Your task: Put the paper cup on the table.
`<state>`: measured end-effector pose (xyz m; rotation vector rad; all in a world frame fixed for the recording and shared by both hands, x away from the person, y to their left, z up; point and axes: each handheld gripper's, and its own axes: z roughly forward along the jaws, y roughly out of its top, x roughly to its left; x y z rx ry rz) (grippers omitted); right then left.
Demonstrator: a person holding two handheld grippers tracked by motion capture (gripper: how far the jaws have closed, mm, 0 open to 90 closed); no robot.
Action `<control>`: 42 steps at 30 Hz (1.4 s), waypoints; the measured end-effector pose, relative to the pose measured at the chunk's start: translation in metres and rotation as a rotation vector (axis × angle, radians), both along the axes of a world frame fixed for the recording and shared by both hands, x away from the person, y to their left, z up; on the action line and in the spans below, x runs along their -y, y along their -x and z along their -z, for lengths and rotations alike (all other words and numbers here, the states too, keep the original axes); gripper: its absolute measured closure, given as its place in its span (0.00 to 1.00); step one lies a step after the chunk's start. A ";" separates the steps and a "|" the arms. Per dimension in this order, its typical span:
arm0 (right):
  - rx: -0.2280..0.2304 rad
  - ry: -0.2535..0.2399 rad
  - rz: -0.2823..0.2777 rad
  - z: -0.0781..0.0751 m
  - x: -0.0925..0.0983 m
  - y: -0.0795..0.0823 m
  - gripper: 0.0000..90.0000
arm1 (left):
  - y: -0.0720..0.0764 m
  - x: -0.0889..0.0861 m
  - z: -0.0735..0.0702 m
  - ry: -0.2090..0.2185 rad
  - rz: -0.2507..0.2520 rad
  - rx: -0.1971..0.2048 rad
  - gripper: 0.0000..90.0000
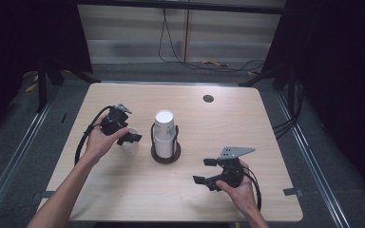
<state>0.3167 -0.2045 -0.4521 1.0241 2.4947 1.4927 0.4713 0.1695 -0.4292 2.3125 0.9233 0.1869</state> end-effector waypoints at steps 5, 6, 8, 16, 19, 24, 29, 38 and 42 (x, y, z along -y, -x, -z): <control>0.000 0.001 0.001 0.000 0.000 0.000 0.18 | 0.001 -0.003 -0.001 0.028 -0.011 0.011 0.19; -0.001 0.002 0.001 0.000 0.000 0.000 0.18 | 0.001 -0.003 -0.003 0.032 -0.012 0.021 0.19; -0.001 0.004 0.000 0.000 0.000 0.000 0.18 | 0.001 -0.005 -0.006 0.053 -0.013 0.029 0.19; -0.001 0.002 0.006 0.000 0.000 0.000 0.18 | 0.005 -0.010 -0.006 0.095 -0.018 0.058 0.19; 0.000 0.005 0.007 0.000 0.000 -0.001 0.18 | 0.007 -0.012 -0.005 0.109 -0.018 0.070 0.19; 0.000 0.005 0.014 0.000 0.000 -0.001 0.18 | 0.010 -0.016 -0.002 0.136 -0.023 0.088 0.19; 0.000 0.002 0.018 0.000 0.001 -0.001 0.18 | 0.015 -0.019 -0.006 0.185 0.004 0.110 0.19; -0.008 0.008 0.018 0.003 -0.001 -0.002 0.18 | 0.028 -0.024 -0.009 0.195 0.018 0.148 0.21; -0.004 0.009 0.026 0.003 0.000 -0.001 0.18 | 0.037 -0.023 -0.008 0.209 0.010 0.180 0.21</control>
